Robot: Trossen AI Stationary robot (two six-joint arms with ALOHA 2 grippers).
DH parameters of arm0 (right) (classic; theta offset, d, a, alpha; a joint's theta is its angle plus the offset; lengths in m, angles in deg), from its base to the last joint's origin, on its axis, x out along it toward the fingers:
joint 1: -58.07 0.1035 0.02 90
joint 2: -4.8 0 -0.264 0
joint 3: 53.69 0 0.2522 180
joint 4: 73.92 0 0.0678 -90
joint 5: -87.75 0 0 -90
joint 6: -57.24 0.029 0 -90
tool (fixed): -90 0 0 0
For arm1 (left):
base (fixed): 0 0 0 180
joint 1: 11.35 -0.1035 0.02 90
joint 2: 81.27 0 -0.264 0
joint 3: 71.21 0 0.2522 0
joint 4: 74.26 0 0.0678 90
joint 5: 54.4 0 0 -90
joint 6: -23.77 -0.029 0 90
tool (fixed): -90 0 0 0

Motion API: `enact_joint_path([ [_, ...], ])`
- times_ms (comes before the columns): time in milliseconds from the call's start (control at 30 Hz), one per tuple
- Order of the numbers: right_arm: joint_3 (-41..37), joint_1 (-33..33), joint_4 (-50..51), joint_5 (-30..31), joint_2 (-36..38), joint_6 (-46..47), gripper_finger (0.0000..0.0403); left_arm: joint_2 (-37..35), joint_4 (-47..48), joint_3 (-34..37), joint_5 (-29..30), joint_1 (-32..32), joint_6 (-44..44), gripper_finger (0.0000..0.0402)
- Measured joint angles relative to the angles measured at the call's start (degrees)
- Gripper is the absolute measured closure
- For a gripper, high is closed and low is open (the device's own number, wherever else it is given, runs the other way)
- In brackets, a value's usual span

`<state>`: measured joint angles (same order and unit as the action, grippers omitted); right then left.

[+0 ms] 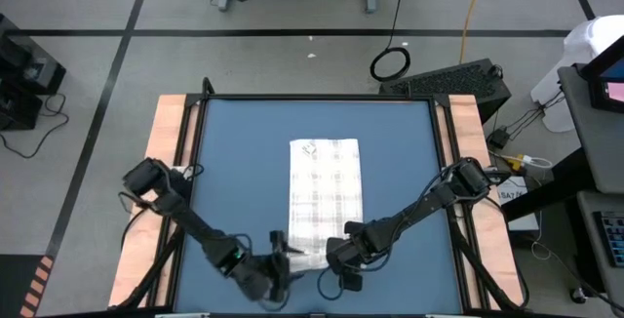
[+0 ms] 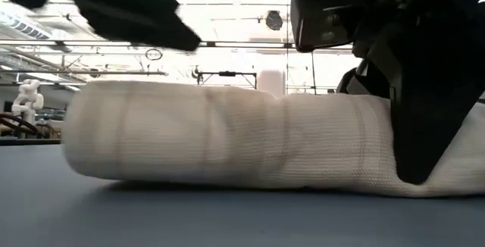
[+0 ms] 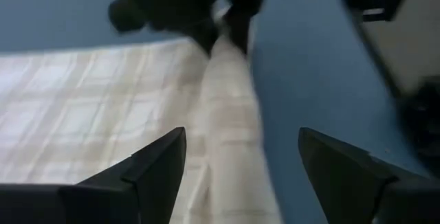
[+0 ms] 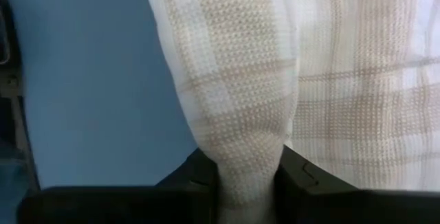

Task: Roll towel into tight, uniform cylinder
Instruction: Roll the white towel

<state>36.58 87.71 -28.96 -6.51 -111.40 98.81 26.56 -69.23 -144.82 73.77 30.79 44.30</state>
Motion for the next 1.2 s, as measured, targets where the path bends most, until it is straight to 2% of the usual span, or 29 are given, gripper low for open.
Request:
enact_joint_path([
  [133,-0.1,0.0,-1.1,-0.8,-0.1,0.6,0.0333,1.7,-2.6,-0.1,3.5,2.5,-3.3,0.0116],
  [333,-0.1,0.0,-1.8,-2.5,-0.1,1.2,0.0333,5.7,-5.8,-0.1,3.9,4.2,-6.6,0.0116],
  [733,-0.1,0.1,-3.5,-3.9,-0.2,1.3,0.0332,11.1,-5.9,-0.1,8.4,3.9,-5.9,0.0116],
  [900,-0.1,0.2,-3.6,-3.7,-0.2,1.3,0.0332,11.5,-4.6,-0.2,7.5,2.7,-2.7,0.0118],
  [1067,-0.1,0.9,-3.7,-1.9,-0.2,2.6,0.0327,11.3,-0.5,-0.3,2.7,-0.4,6.7,0.0154],
  [1200,-0.1,2.2,-3.4,1.0,0.3,3.7,0.0298,11.1,-0.3,-0.3,-1.1,-1.7,6.0,0.0214],
])
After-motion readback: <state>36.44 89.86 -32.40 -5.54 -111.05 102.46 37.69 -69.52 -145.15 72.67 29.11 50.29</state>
